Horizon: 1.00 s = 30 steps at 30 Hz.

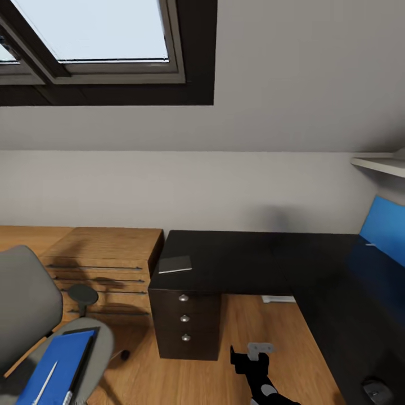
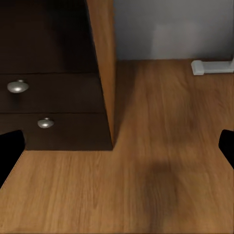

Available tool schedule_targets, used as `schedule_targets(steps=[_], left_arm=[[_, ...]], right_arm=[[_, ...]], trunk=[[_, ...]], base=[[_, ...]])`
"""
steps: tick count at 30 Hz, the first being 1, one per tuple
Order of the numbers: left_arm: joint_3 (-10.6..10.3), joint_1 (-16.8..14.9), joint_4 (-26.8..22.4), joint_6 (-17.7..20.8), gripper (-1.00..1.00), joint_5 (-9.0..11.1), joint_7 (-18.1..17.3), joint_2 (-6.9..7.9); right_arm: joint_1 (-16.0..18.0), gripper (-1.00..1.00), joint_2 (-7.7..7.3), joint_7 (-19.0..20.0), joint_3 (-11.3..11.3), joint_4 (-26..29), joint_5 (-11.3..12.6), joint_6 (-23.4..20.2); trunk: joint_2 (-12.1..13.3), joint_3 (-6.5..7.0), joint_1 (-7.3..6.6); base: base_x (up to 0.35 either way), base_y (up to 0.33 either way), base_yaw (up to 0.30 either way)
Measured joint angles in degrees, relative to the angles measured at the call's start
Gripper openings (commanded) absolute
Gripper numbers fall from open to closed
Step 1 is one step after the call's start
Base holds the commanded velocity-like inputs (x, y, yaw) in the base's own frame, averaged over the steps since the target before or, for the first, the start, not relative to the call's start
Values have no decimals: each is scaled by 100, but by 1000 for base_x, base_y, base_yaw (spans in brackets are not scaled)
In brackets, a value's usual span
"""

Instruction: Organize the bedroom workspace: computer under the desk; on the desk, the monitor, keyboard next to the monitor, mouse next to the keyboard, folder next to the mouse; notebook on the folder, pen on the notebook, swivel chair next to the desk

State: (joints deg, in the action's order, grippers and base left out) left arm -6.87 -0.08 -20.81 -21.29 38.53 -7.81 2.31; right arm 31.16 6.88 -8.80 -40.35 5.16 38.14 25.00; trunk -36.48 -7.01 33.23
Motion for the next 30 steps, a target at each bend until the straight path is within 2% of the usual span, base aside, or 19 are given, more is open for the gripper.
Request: schedule_targets(steps=[16,30], left_arm=[[-4,0,2,2,100,-4,-6,-7],[-15,0,1,9,100,-18,-6,-11]], right_arm=[[0,100,6,8,7,-5,-1,0],[-52,100,-10,47,14,-139,8,-4]], trunk=[[0,-35,0],[0,-50,0]], base=[[0,0,261],[0,0,52]])
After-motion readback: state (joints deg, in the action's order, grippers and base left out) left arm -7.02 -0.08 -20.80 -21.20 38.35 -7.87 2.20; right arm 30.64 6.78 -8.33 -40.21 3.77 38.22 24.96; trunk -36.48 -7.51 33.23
